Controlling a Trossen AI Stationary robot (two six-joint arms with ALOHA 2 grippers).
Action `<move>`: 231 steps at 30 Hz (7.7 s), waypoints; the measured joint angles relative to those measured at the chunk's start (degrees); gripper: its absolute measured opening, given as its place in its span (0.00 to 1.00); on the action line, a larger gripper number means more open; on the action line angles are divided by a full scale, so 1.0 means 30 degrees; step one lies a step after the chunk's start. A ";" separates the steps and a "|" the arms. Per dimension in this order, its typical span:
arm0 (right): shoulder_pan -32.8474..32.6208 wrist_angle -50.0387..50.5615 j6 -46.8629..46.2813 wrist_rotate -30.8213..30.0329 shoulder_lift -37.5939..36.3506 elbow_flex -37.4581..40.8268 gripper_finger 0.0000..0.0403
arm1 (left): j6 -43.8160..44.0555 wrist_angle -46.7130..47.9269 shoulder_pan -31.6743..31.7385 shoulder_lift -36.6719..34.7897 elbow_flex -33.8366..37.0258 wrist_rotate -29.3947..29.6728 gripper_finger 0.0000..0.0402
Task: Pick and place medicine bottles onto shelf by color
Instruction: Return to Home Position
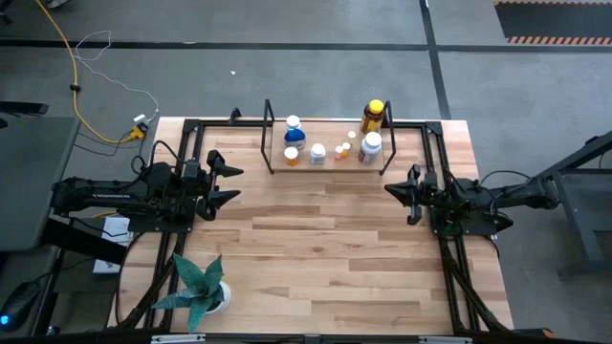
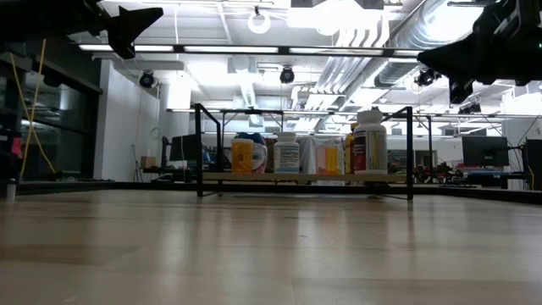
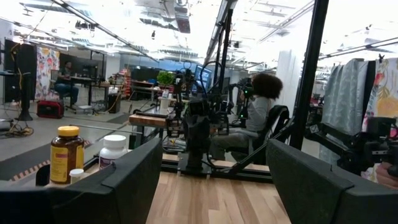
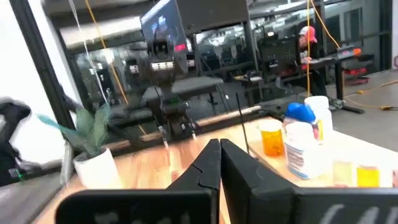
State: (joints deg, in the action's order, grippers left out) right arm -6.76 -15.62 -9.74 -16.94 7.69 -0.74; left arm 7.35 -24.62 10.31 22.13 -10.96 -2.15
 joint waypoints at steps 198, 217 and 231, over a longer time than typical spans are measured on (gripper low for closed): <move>0.0007 0.2127 0.0745 0.0058 -0.0819 0.0089 0.00 | 0.0488 0.7978 0.0015 -0.7264 0.3410 0.1442 0.01; 0.0015 0.2127 0.0745 0.0054 -0.0819 0.0089 0.00 | 0.0495 0.7978 0.0015 -0.7264 0.3410 0.1436 0.01; 0.0015 0.2127 0.0745 0.0054 -0.0819 0.0089 0.00 | 0.0494 0.7976 0.0015 -0.7264 0.3410 0.1441 0.01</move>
State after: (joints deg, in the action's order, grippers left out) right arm -6.72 -9.23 -7.51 -16.77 5.23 -0.47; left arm 8.84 -0.69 10.35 0.34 -0.73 2.17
